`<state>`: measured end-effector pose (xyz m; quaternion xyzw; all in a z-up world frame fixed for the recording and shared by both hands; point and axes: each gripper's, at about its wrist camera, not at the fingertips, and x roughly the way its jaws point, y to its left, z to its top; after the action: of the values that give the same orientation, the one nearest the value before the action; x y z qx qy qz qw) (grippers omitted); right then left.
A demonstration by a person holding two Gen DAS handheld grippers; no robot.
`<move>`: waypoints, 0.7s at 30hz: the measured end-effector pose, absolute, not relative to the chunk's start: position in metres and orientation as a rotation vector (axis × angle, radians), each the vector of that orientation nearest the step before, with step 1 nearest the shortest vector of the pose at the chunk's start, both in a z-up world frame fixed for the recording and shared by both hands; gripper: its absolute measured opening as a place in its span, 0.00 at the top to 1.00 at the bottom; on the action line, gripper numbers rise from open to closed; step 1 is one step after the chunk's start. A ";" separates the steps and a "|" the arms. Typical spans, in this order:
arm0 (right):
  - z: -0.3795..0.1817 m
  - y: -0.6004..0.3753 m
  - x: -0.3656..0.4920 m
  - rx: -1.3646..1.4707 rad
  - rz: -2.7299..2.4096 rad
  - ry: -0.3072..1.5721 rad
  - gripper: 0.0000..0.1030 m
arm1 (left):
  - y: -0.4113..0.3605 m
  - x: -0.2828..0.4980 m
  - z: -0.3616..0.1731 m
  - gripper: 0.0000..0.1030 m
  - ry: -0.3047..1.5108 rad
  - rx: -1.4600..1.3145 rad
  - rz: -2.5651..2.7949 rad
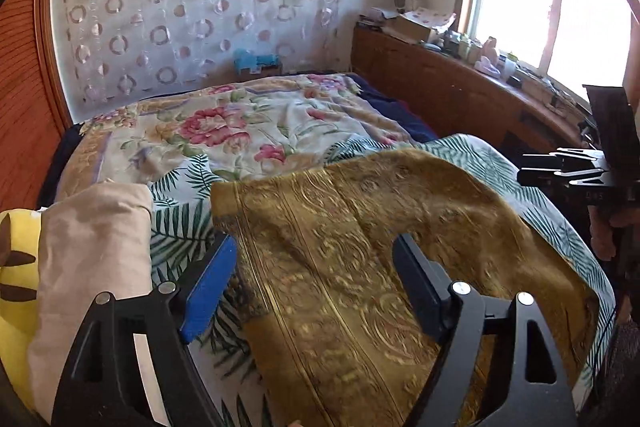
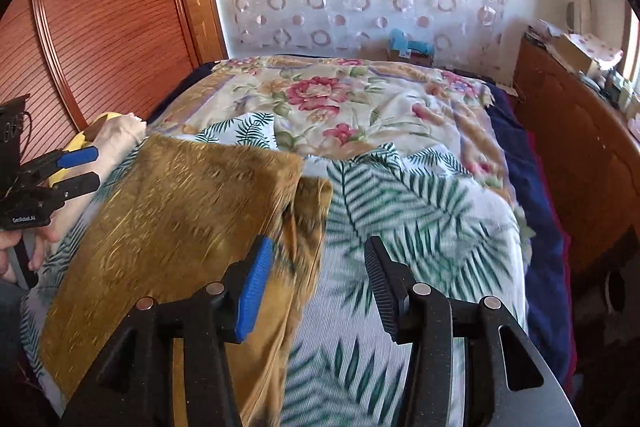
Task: Fold small clothes
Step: 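Lay the lifted shirt flat on the bed and open both grippers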
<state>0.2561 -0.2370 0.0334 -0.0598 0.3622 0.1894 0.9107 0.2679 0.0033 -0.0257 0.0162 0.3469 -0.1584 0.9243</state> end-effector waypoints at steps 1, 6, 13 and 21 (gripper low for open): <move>0.024 -0.243 0.247 -0.117 0.387 0.748 0.52 | 0.004 0.261 -0.025 0.21 0.712 0.036 -0.332; 0.022 -0.245 0.193 -0.111 0.399 0.754 0.52 | 0.007 0.228 -0.026 0.21 0.725 0.026 -0.331; 0.014 -0.241 0.130 -0.133 0.465 0.830 0.52 | 0.013 0.192 -0.042 0.21 0.756 0.019 -0.319; 0.005 -0.251 0.101 -0.162 0.475 0.831 0.94 | 0.021 0.162 -0.063 0.21 0.817 -0.017 -0.305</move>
<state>0.1014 -0.2505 0.0054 -0.0778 0.3993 0.2285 0.8845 0.1619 0.0205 -0.0632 -0.0085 0.3958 -0.1478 0.9063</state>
